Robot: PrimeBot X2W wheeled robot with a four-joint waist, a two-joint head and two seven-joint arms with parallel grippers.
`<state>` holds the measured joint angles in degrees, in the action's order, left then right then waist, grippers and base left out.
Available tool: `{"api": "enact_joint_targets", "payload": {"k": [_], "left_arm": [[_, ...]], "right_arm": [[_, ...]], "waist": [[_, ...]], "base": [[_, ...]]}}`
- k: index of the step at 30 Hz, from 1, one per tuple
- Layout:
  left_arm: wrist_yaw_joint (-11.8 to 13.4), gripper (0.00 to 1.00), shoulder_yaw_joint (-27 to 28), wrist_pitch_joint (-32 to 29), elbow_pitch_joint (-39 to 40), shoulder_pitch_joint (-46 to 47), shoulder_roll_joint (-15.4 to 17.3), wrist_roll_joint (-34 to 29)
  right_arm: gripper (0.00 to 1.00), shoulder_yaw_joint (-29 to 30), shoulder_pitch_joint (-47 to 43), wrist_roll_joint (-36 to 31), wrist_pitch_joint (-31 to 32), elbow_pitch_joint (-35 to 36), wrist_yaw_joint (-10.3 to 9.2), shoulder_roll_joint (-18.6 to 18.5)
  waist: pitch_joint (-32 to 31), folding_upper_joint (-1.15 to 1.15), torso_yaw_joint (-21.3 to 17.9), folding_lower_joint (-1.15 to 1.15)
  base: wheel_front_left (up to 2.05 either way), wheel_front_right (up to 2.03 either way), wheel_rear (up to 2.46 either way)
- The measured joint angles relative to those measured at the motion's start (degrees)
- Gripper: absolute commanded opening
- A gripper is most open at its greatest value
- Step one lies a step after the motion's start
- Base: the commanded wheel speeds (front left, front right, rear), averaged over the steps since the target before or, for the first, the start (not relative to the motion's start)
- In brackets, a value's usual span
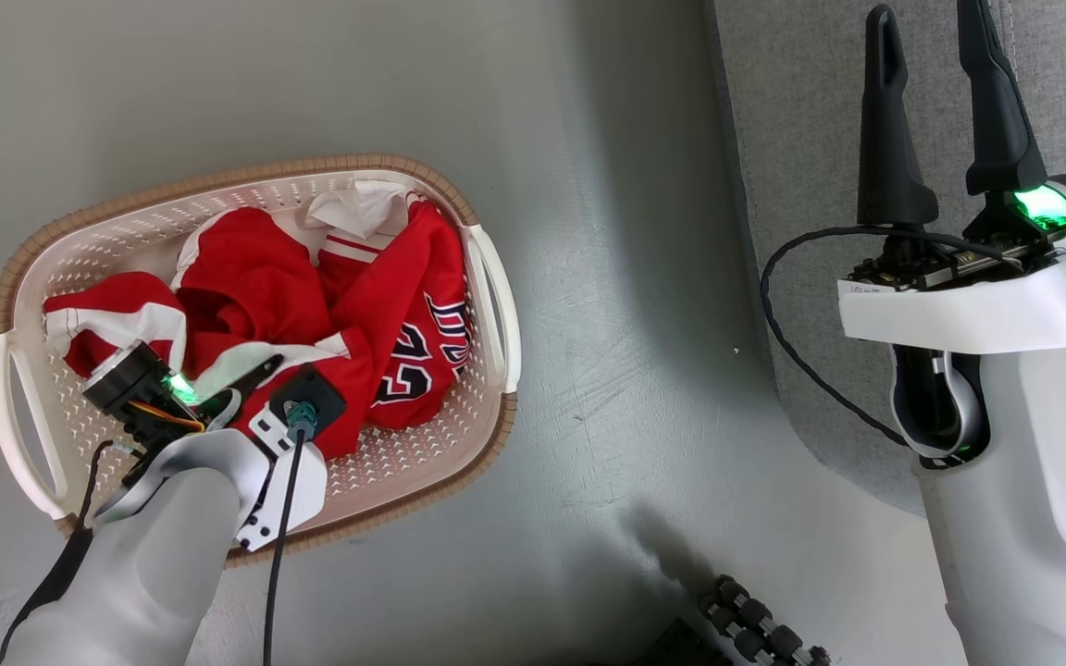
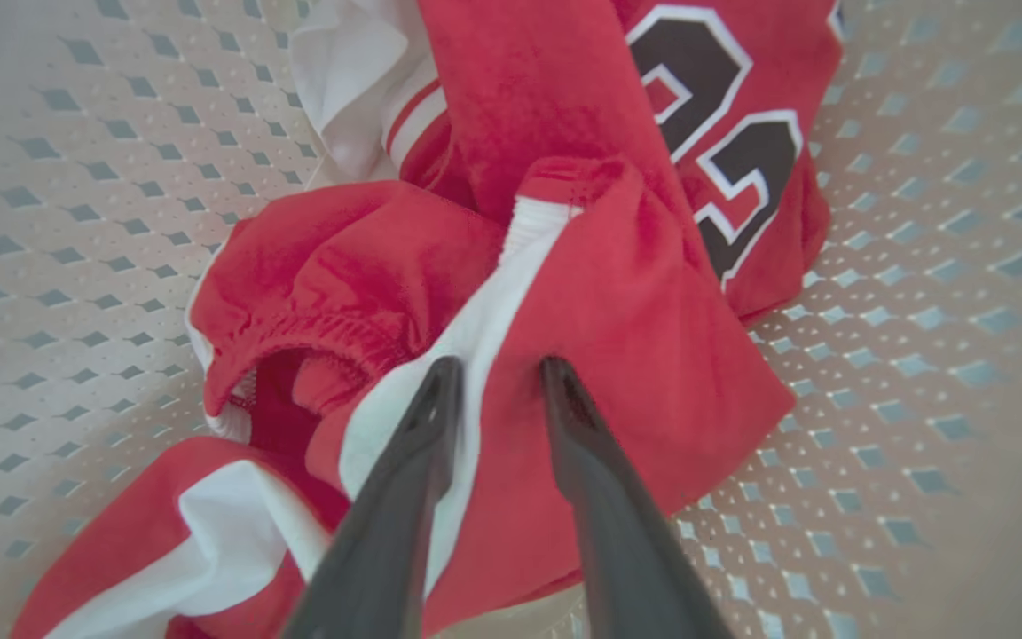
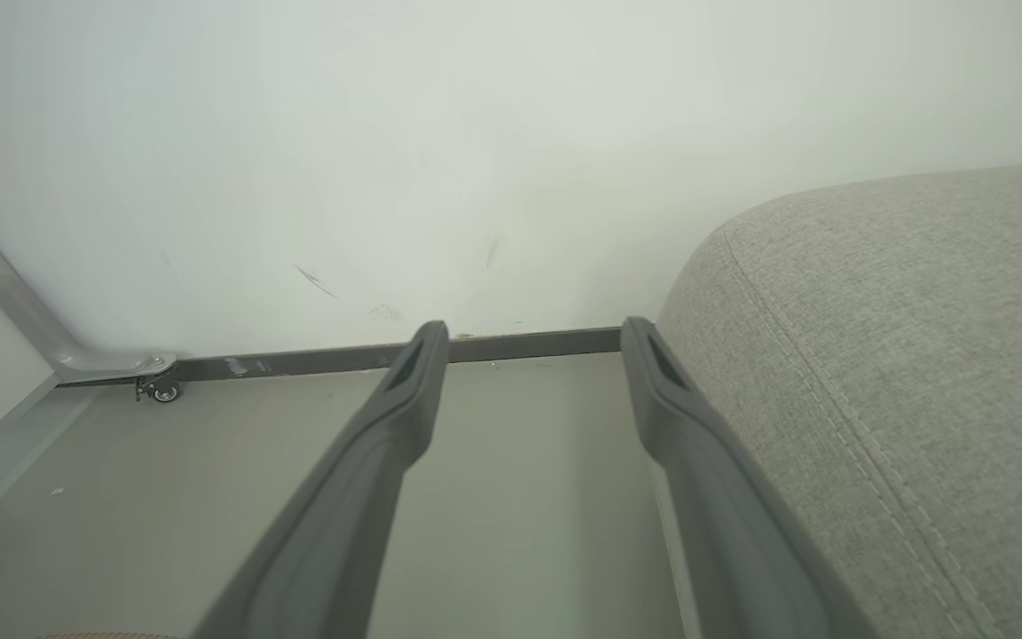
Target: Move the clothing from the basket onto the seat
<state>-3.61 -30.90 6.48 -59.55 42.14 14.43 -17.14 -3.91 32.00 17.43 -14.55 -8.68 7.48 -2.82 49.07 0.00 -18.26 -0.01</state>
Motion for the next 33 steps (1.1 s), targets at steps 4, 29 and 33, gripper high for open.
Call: {"api": "enact_joint_targets", "payload": {"k": [4,29,33], "left_arm": [[0.0,0.00,-0.2,0.0,-0.7,0.2,-0.2,-0.1],[3.1,0.00,2.1,4.8,0.0,0.9,-2.0,2.3],[3.7,0.00,2.8,5.7,0.4,0.8,-2.2,2.8]], "right_arm": [[1.00,0.1,0.0,0.2,0.0,0.0,0.00,0.0],[1.00,1.2,1.0,0.3,-0.1,-0.5,0.00,0.0],[1.00,1.3,1.0,0.3,-0.1,-0.6,0.00,0.0]], "waist": [[0.1,0.00,-0.1,0.00],[-1.4,0.00,1.4,0.00],[-1.9,0.00,1.9,0.00]], "base": [[0.00,0.00,0.00],[0.00,0.00,0.00],[0.00,0.00,0.00]]}}
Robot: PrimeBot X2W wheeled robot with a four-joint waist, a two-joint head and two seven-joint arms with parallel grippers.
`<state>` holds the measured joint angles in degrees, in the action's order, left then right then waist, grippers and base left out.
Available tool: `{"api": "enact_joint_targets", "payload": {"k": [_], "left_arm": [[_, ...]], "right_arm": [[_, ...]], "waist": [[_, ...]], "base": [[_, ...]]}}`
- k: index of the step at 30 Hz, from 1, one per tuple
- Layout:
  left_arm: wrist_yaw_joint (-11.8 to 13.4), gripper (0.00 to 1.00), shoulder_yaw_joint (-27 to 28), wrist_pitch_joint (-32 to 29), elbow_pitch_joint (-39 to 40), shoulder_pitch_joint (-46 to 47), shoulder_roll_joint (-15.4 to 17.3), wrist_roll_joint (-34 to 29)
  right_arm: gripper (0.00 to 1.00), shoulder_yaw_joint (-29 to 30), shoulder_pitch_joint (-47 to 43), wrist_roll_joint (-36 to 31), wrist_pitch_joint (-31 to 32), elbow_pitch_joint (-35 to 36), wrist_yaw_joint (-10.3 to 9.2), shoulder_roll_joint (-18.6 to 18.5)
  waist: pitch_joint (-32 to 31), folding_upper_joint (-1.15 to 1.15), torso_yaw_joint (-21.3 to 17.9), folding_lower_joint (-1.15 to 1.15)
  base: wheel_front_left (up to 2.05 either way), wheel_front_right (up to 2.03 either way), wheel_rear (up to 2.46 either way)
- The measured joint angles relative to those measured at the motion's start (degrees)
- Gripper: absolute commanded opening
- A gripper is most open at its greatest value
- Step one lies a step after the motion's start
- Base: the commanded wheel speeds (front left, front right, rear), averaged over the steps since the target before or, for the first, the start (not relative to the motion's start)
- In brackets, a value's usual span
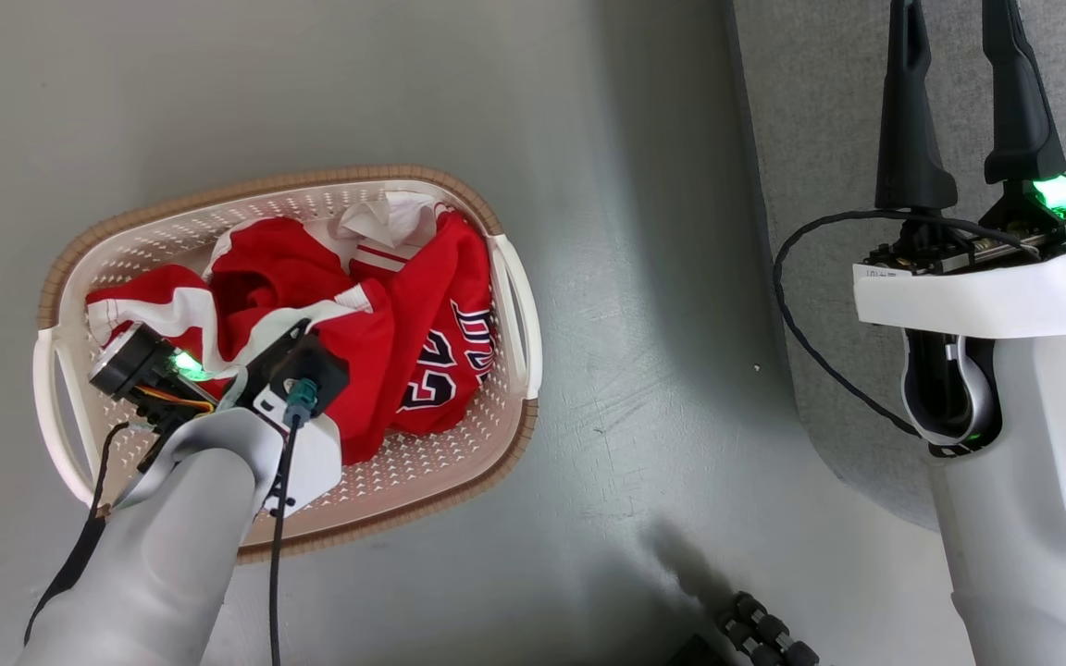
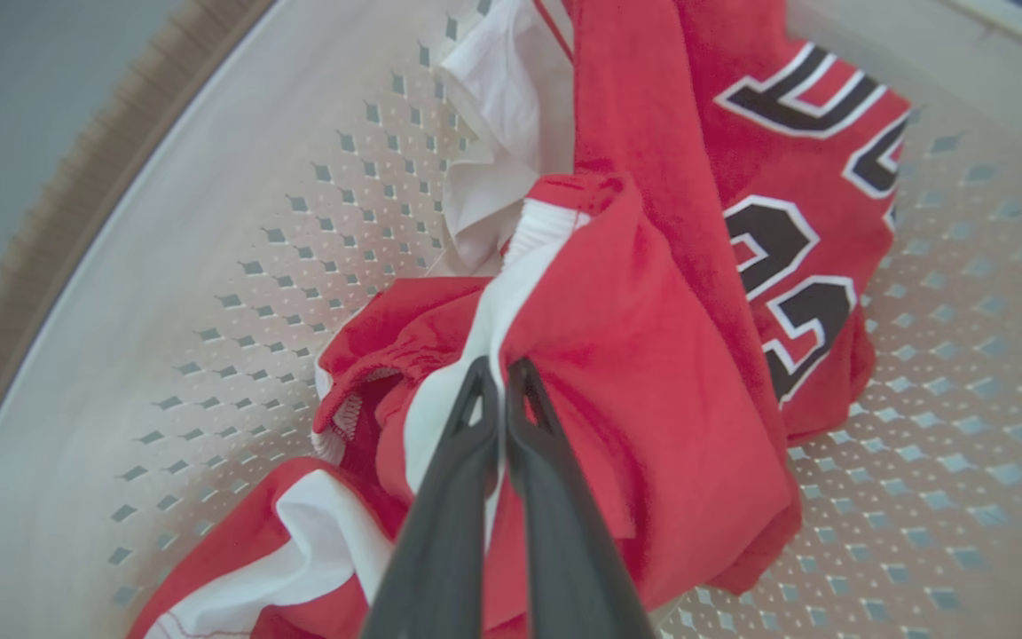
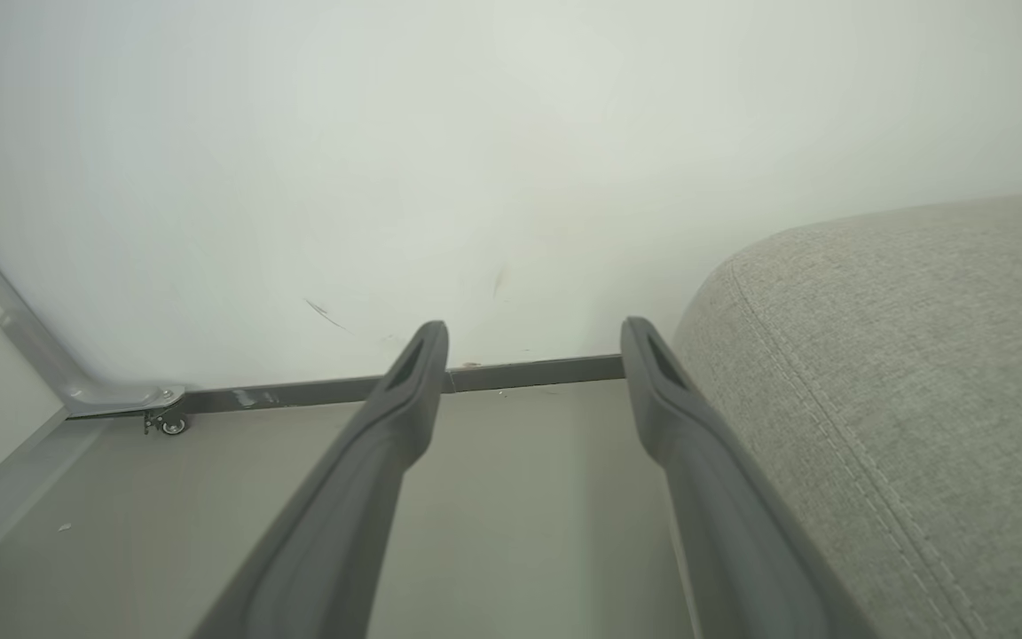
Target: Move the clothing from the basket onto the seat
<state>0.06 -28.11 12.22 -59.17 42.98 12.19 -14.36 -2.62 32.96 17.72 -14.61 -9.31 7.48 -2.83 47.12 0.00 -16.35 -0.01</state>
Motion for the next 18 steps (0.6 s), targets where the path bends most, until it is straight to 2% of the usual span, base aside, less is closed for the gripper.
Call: {"api": "enact_joint_targets", "payload": {"k": [5,18], "left_arm": [[1.5,0.00,2.1,0.7,0.8,0.0,-0.2,2.4],[3.5,0.00,4.9,1.9,5.5,-1.1,-2.0,6.3]], "right_arm": [[1.00,0.0,0.0,-0.1,0.0,-0.2,0.00,0.0],[1.00,0.2,0.0,-1.3,0.0,-1.0,0.00,0.0]], "waist": [[-0.9,0.00,0.8,0.00],[-3.5,0.00,2.6,0.00]], "base": [[0.00,0.00,0.00],[0.00,0.00,0.00]]}}
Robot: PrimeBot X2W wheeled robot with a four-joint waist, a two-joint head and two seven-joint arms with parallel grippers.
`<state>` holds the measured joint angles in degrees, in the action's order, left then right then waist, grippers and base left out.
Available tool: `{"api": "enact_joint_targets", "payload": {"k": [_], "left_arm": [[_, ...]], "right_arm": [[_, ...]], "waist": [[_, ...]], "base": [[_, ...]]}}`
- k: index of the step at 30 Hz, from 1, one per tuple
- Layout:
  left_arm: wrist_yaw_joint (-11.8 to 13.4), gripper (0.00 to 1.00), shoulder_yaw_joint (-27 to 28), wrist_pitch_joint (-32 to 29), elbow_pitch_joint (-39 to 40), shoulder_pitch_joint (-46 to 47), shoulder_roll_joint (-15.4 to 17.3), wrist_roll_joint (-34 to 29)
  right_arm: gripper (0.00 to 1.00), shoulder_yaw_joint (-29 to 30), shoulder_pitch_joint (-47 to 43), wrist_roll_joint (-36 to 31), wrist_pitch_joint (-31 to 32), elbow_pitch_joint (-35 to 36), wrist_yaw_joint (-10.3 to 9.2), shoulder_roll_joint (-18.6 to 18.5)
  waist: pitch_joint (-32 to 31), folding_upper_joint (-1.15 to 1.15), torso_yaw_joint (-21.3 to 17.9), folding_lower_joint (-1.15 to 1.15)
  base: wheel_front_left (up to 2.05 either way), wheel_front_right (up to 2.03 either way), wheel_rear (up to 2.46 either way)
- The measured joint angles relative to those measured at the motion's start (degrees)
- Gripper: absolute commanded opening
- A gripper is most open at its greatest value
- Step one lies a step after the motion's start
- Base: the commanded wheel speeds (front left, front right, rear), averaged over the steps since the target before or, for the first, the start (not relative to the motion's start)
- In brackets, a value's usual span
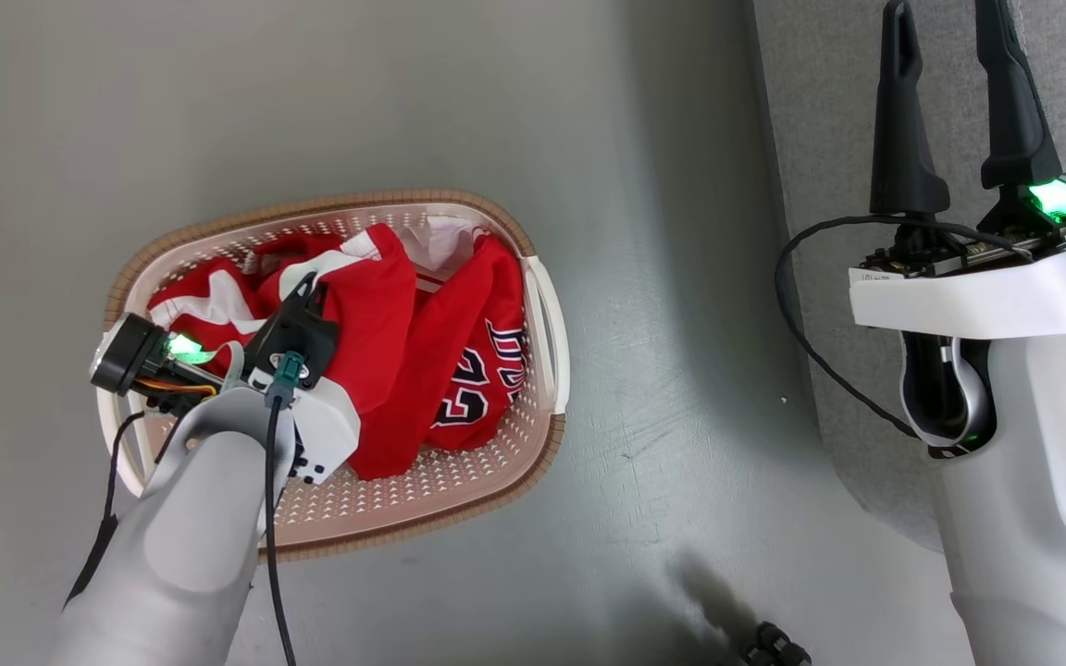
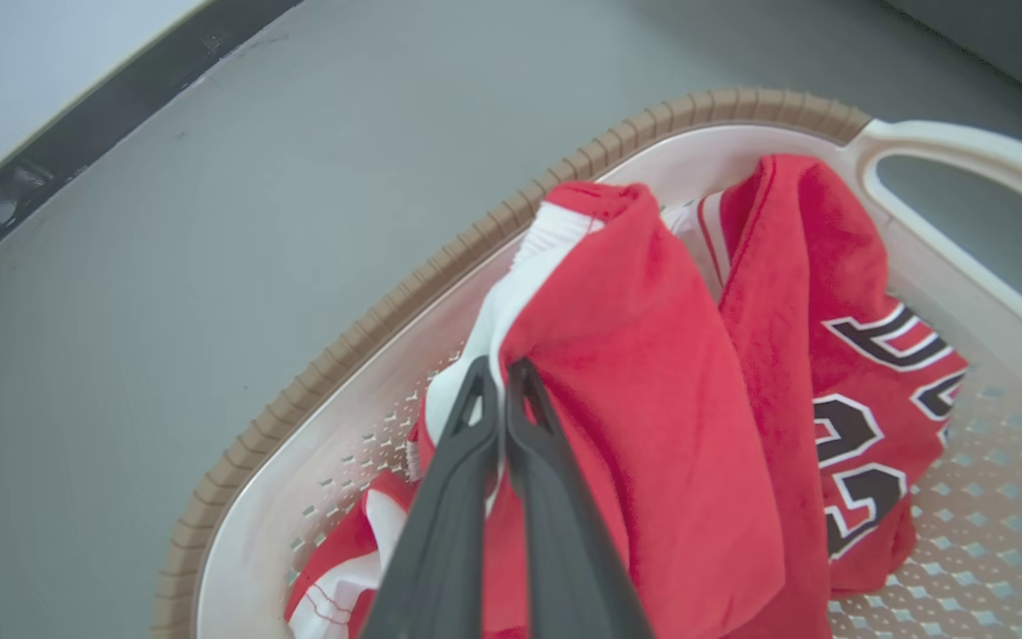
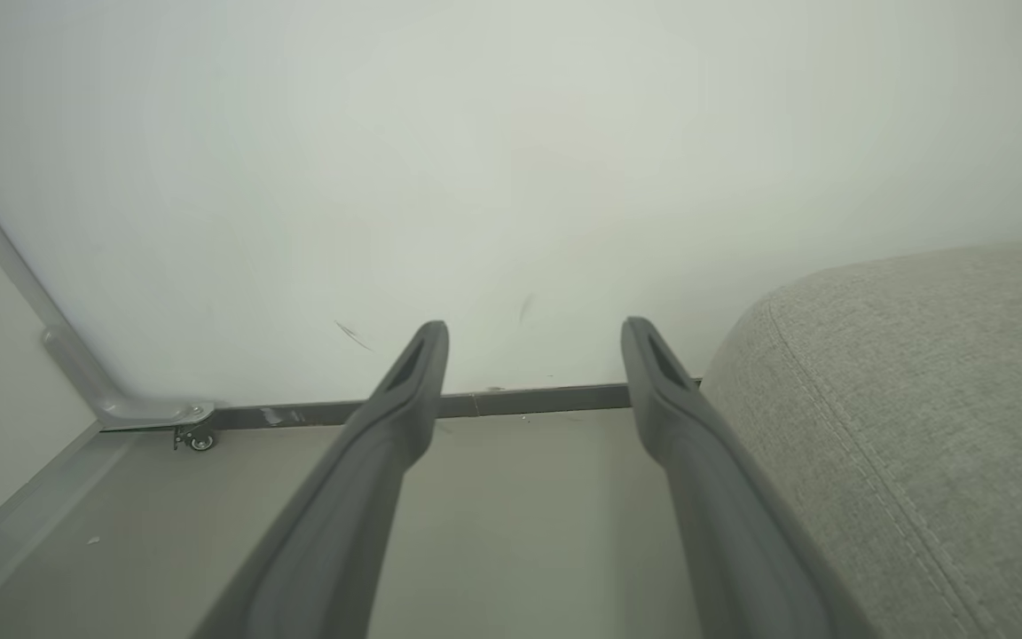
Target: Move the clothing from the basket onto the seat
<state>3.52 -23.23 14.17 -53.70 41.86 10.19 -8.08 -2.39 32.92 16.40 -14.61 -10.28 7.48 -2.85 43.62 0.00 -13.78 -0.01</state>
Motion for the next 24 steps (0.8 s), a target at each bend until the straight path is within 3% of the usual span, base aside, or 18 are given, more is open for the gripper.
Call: {"api": "enact_joint_targets", "payload": {"k": [24], "left_arm": [[3.7,0.00,4.9,0.1,21.5,-6.0,-1.6,7.0]], "right_arm": [[1.00,-3.4,-0.9,-3.6,0.0,-3.2,0.00,-0.2]], "waist": [[-8.6,0.00,4.6,0.00]], "base": [[0.00,0.00,0.00]]}}
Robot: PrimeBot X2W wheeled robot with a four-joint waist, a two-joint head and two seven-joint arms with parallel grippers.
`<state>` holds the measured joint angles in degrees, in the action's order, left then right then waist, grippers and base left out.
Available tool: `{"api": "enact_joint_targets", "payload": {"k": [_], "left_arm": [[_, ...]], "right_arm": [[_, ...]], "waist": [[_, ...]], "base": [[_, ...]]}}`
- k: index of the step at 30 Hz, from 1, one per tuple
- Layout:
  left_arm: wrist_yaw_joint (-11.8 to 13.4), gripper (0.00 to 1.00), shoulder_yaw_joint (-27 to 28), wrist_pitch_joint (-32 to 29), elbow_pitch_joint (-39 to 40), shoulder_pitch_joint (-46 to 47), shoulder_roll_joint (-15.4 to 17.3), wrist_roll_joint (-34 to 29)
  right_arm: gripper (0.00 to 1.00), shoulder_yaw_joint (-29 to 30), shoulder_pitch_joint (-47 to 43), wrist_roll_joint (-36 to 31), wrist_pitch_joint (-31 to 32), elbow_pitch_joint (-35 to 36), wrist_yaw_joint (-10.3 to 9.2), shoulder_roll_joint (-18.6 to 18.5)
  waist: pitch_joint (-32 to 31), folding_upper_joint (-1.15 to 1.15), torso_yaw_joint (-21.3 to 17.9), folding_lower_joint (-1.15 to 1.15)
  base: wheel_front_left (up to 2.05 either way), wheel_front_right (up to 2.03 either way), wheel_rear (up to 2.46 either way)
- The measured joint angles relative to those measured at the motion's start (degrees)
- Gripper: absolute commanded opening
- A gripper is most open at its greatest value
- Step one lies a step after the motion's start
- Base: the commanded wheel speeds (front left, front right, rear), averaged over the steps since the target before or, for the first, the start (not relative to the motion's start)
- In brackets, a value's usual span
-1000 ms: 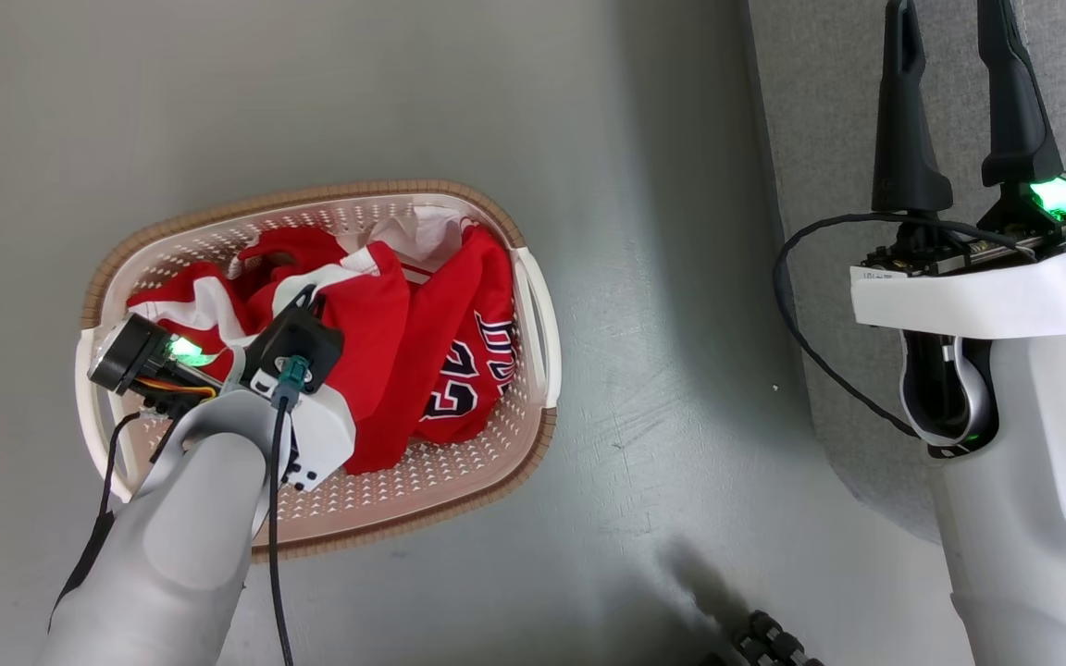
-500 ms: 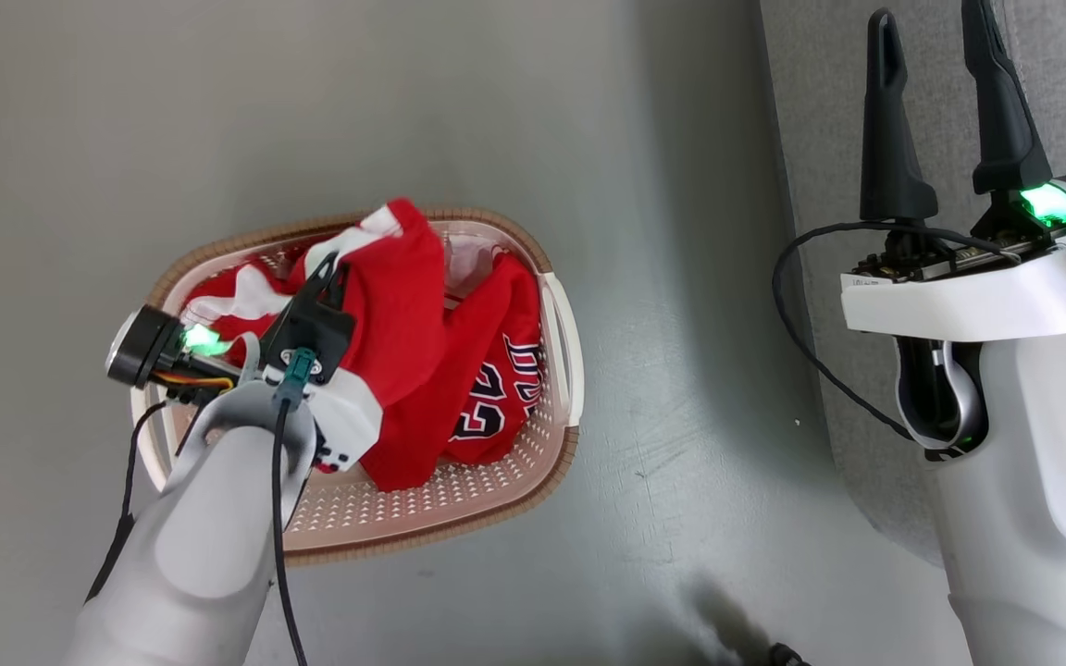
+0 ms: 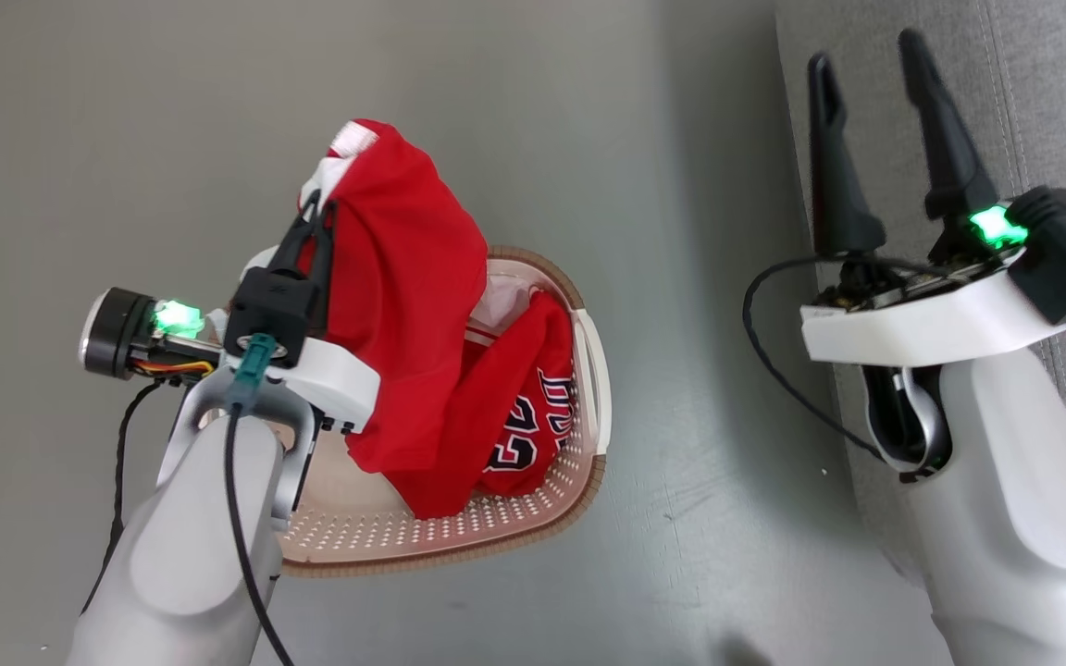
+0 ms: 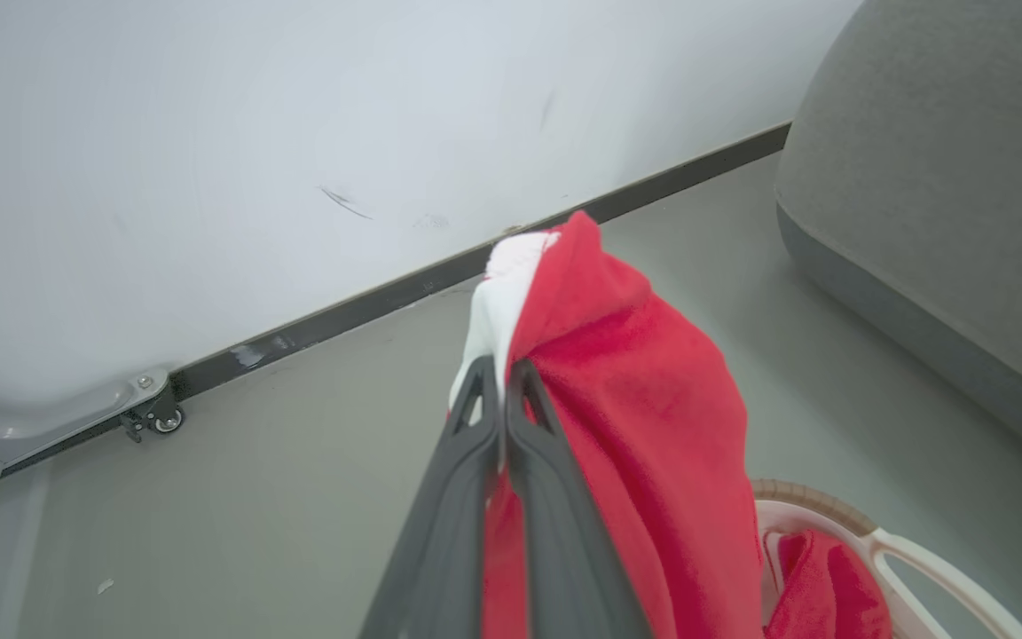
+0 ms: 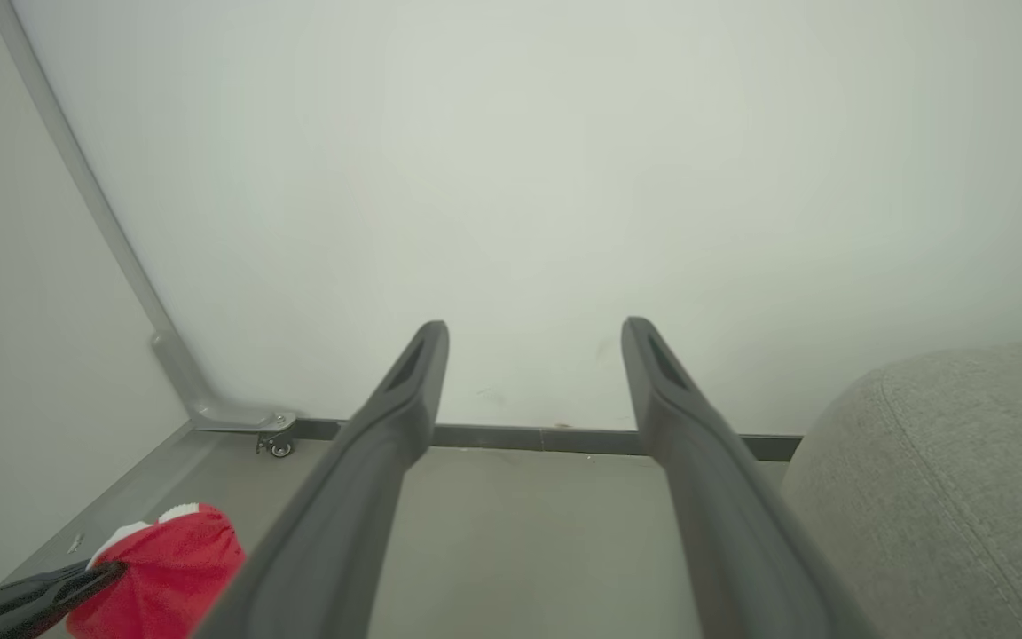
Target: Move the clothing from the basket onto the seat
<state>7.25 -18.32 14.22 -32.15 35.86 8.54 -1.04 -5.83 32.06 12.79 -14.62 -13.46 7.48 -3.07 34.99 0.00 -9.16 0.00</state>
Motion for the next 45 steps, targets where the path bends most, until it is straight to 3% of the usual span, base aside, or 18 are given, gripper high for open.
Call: {"api": "enact_joint_targets", "payload": {"k": [15,23,45], "left_arm": [[0.3,0.00,2.7,0.0,9.2,-5.8,-0.2,4.4],[-0.8,0.00,3.3,0.0,12.6,-7.8,-0.5,6.2],[-7.7,0.00,0.9,0.0,16.7,-11.3,3.9,5.9]], "right_arm": [[1.00,-2.8,-1.9,-0.8,0.0,-2.4,0.00,-1.2],[1.00,-8.7,-2.9,-2.3,0.0,-4.4,0.00,-3.0],[1.00,-26.5,-5.4,2.2,1.6,-6.8,0.00,-9.9]], "waist": [[-7.5,0.00,3.1,0.00],[-11.9,0.00,4.6,0.00],[-24.0,0.00,8.2,0.00]], "base": [[0.00,0.00,0.00],[0.00,0.00,0.00],[0.00,0.00,0.00]]}}
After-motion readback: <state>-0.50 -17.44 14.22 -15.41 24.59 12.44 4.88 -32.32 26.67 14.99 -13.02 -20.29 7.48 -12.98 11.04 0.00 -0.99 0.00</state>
